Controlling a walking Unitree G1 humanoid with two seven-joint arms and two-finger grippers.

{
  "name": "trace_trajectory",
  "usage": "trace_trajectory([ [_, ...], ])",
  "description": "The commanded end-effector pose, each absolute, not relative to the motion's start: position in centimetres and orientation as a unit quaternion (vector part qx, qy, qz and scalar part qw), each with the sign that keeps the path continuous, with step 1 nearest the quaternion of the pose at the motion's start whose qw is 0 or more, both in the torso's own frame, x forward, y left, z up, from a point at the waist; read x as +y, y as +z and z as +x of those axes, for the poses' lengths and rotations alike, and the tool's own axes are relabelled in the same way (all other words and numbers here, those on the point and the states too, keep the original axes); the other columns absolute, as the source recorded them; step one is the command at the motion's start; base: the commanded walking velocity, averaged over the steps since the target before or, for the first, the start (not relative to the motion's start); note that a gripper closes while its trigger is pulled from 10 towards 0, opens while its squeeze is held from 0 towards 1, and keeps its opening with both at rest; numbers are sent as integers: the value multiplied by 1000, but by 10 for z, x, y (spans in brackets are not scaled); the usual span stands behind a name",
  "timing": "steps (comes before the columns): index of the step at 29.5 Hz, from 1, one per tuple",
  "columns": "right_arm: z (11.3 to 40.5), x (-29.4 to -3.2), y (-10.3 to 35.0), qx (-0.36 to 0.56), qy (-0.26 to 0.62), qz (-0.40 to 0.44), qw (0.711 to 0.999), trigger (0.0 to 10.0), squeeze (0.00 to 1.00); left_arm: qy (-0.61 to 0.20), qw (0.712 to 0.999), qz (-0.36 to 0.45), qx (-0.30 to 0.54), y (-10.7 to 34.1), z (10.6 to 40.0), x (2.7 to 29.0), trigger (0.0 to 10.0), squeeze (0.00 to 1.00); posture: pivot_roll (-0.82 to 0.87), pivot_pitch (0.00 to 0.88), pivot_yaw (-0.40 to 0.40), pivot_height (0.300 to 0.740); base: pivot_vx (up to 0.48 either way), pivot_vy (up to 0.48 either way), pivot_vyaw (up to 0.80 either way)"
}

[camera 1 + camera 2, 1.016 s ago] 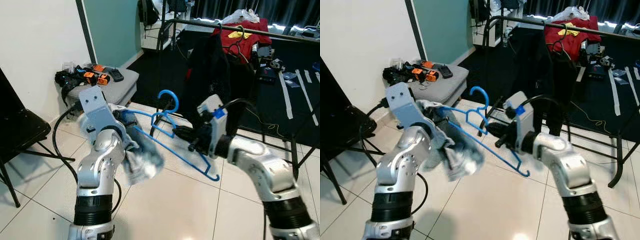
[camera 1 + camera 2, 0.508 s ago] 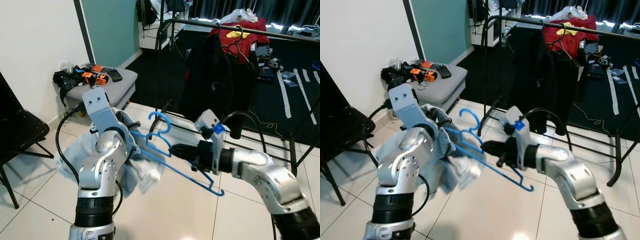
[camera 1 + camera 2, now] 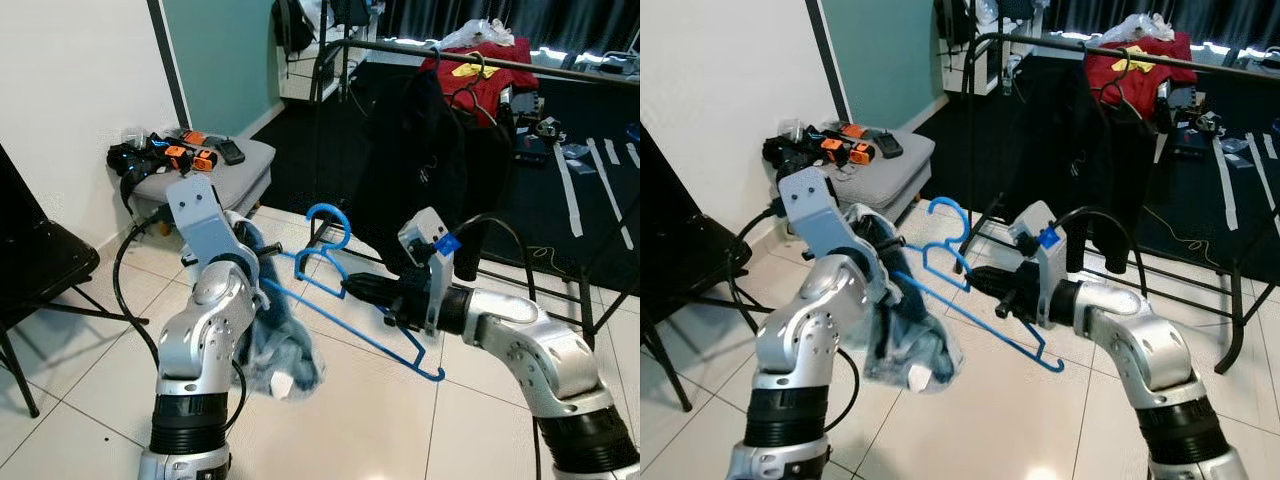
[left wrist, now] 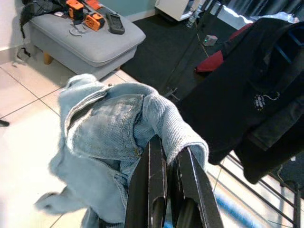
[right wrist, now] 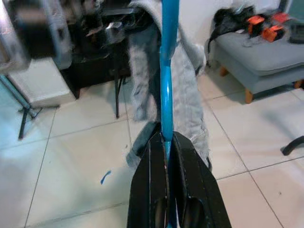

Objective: Hang hanger

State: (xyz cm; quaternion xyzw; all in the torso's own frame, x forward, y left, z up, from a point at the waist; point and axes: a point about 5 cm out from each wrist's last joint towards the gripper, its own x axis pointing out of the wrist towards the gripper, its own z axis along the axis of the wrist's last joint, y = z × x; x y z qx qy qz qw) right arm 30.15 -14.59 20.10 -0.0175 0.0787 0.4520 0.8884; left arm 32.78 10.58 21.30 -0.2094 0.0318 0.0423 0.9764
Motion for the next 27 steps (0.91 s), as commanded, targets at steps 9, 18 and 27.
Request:
trace_trajectory([
  [9, 311, -150, 210, 49, 424, -7, 904, 10000, 0, -26, 969, -244, 20, 226, 321, 81, 10000, 0, -72, 42, 45, 740, 0, 0, 0],
  [18, 311, -149, 211, 42, 422, 1, 906, 10000, 0, -142, 960, -239, 32, 229, 307, 44, 10000, 1000, -72, 54, 46, 740, 0, 0, 0],
  [27, 312, -145, 214, 31, 426, 6, 904, 10000, 0, -162, 959, -229, 40, 226, 304, 44, 10000, 1000, -70, 57, 45, 740, 0, 0, 0],
])
